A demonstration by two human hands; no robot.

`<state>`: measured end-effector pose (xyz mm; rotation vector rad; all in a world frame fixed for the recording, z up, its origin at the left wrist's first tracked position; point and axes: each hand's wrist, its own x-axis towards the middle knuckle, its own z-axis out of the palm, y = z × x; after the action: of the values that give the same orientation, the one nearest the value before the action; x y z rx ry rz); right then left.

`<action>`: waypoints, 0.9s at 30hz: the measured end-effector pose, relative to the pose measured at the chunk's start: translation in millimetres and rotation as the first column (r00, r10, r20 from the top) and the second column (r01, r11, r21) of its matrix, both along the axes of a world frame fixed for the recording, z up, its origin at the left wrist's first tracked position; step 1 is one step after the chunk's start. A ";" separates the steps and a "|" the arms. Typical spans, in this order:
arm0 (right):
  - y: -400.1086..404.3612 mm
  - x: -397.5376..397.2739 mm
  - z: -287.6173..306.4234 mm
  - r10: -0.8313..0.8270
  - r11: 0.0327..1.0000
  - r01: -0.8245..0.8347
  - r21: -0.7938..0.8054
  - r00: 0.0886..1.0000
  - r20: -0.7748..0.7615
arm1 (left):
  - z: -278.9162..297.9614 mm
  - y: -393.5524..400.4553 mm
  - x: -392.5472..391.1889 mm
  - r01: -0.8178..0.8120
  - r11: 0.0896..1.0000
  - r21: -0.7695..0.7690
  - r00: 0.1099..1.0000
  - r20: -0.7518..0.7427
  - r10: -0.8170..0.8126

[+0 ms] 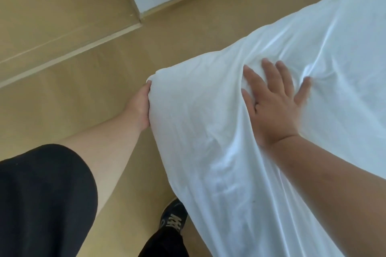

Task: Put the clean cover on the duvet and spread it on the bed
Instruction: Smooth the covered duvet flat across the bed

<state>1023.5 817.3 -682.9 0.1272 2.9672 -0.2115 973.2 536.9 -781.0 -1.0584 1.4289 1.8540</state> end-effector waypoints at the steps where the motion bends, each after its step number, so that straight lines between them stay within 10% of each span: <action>1: 0.2 1.1 -1.3 -0.001 1.000 0.001 -0.013 1.000 -0.025 | -0.2 -3.4 -0.9 -0.028 0.999 -0.037 1.000 -0.010 0.028; 9: 2.4 0.0 -7.0 -0.016 1.000 0.015 -0.005 0.999 -0.036 | 5.6 -28.1 -23.3 -0.295 0.858 -0.420 0.954 -0.080 0.289; 12: -2.8 -1.2 11.1 -0.048 0.998 0.049 -0.041 0.999 0.018 | 25.5 -52.7 -29.6 -0.089 0.793 -0.603 0.990 0.032 0.135; 15: -10.0 0.5 37.0 -0.076 0.986 0.076 -0.152 0.997 0.006 | 50.3 -88.2 -40.3 0.207 0.538 -0.817 0.977 0.206 -0.063; 27: -7.3 9.7 8.1 0.012 0.996 -0.014 0.086 1.000 0.024 | -110.3 -30.6 5.7 0.426 0.610 -0.669 0.899 0.388 -0.203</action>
<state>1033.2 810.0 -674.8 0.1205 2.9534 -0.0799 978.9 506.3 -891.3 -1.2435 2.0962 0.7838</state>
